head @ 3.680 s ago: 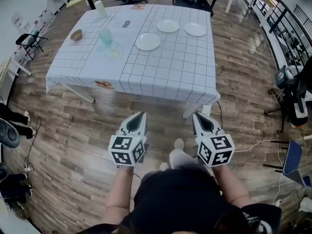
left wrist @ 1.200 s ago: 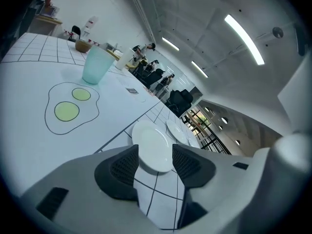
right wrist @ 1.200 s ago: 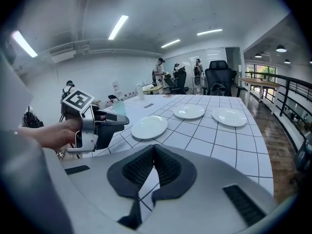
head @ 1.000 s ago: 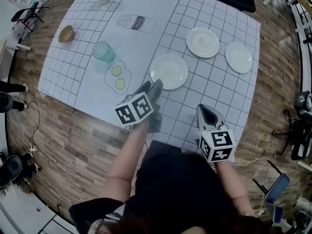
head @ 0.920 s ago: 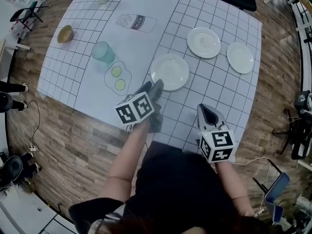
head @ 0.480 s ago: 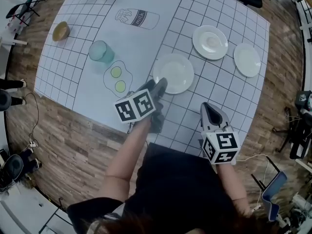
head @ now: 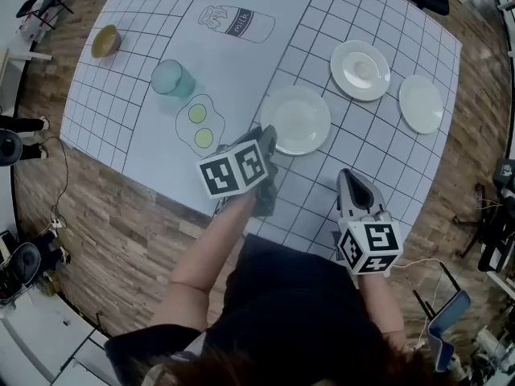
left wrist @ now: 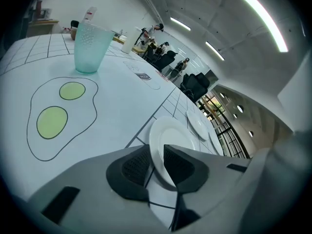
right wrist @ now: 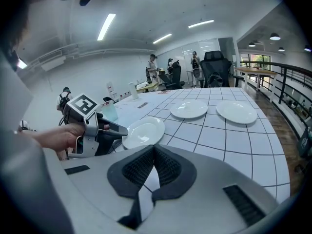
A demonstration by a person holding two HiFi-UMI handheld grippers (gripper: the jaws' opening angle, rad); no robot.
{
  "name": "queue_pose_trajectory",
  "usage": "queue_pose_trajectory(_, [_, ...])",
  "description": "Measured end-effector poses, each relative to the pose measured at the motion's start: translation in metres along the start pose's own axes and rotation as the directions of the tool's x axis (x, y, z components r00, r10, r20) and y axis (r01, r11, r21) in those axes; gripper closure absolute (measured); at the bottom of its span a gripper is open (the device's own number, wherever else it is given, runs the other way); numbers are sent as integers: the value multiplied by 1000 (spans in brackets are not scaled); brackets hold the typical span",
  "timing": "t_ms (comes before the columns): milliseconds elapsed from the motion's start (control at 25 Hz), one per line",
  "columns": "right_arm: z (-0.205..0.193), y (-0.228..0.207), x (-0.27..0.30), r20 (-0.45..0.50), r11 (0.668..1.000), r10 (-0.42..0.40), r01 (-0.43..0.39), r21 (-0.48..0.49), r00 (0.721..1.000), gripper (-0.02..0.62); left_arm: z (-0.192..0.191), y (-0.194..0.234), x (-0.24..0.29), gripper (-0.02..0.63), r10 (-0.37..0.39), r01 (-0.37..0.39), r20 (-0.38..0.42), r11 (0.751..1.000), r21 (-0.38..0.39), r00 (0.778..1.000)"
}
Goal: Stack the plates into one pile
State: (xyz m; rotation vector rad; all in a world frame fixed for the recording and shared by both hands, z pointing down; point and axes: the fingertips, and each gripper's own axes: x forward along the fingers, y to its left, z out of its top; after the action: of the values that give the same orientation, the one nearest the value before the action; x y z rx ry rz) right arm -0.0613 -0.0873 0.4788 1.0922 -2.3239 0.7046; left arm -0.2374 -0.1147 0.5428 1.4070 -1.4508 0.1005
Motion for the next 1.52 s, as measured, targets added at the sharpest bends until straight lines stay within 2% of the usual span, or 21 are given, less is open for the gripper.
queue_pose_trajectory(120, [0, -4, -4, 8, 1000, 1, -2, 11, 1000, 580, 0, 3, 0, 522, 44, -44, 7, 999, 18, 999])
queue_pose_trajectory(520, [-6, -18, -27, 28, 999, 54, -54, 1, 998, 580, -3, 0, 0, 515, 143, -149, 61, 982, 113, 988])
queue_pose_trajectory(720, [-6, -29, -40, 40, 998, 64, -64, -2, 997, 580, -1, -1, -2, 515, 155, -166, 95, 979, 119, 983])
queue_pose_trajectory(960, [-7, -34, -53, 53, 997, 78, -78, -10, 996, 580, 7, -17, -19, 540, 80, -102, 215, 990, 94, 973])
queue_pose_trajectory(1240, [-6, -31, -63, 66, 995, 103, -102, -22, 992, 580, 13, -52, -45, 565, -48, 28, 332, 998, 65, 942])
queue_pose_trajectory(1360, [-5, -31, -68, 74, 994, 107, -105, -27, 992, 580, 15, -72, -54, 571, -105, 77, 371, 993, 88, 923])
queue_pose_trajectory(1520, [-3, -32, -75, 90, 994, 108, -105, -36, 990, 580, 15, -105, -62, 574, -167, 107, 395, 979, 171, 903])
